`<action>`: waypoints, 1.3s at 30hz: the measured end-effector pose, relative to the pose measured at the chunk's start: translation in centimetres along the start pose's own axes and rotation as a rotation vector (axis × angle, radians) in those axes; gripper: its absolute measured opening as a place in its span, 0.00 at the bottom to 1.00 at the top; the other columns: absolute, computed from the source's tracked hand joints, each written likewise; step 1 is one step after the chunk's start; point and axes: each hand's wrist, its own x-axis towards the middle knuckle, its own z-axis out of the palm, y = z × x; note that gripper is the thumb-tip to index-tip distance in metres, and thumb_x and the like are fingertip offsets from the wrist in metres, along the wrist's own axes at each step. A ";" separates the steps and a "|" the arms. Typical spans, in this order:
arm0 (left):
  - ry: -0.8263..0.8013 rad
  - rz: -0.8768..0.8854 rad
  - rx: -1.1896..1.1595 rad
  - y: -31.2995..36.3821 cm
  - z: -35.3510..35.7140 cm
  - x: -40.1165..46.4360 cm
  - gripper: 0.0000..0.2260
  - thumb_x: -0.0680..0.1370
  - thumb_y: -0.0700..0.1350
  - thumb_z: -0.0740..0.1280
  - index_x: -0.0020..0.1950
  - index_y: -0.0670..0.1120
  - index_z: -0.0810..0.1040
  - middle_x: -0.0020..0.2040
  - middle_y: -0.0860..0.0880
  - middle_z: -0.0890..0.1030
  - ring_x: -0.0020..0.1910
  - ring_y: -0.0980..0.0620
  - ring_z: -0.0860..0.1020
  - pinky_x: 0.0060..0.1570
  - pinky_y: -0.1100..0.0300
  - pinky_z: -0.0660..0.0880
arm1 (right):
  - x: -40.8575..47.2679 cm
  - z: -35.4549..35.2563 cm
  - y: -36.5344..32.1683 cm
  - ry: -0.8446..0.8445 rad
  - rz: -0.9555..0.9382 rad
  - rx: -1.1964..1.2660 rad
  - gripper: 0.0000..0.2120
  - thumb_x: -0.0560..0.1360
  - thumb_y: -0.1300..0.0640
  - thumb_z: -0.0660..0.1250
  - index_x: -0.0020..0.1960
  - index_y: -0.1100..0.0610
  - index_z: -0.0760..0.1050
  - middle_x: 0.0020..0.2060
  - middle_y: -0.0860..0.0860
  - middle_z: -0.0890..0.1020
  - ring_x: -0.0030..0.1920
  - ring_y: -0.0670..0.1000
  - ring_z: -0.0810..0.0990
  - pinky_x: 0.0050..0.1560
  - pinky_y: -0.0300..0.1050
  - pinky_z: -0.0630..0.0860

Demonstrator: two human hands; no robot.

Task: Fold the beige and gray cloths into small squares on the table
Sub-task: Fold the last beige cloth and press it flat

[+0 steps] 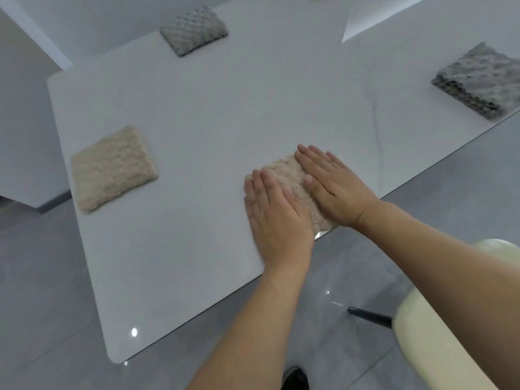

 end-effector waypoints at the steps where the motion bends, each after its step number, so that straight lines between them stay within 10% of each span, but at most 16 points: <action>1: -0.021 0.025 0.082 -0.6 -0.2 -0.1 0.29 0.80 0.52 0.41 0.78 0.41 0.58 0.79 0.44 0.58 0.78 0.46 0.52 0.76 0.52 0.47 | -0.1 0.0 0.3 -0.006 0.029 -0.083 0.32 0.79 0.41 0.37 0.79 0.52 0.47 0.78 0.45 0.48 0.77 0.44 0.44 0.76 0.42 0.39; 20: -0.381 0.688 0.072 8.8 2.5 9.4 0.26 0.81 0.49 0.46 0.76 0.38 0.60 0.78 0.43 0.60 0.78 0.45 0.54 0.76 0.53 0.46 | -5.5 -6.0 7.6 0.399 0.616 -0.022 0.27 0.83 0.53 0.48 0.79 0.60 0.47 0.78 0.54 0.47 0.78 0.51 0.43 0.77 0.47 0.41; 39: -0.519 0.846 0.067 21.9 14.3 15.3 0.29 0.81 0.54 0.44 0.78 0.40 0.58 0.79 0.45 0.58 0.79 0.49 0.52 0.75 0.62 0.40 | -7.1 -11.2 23.0 0.631 0.752 0.327 0.26 0.84 0.53 0.48 0.79 0.58 0.45 0.79 0.49 0.46 0.77 0.44 0.41 0.76 0.41 0.41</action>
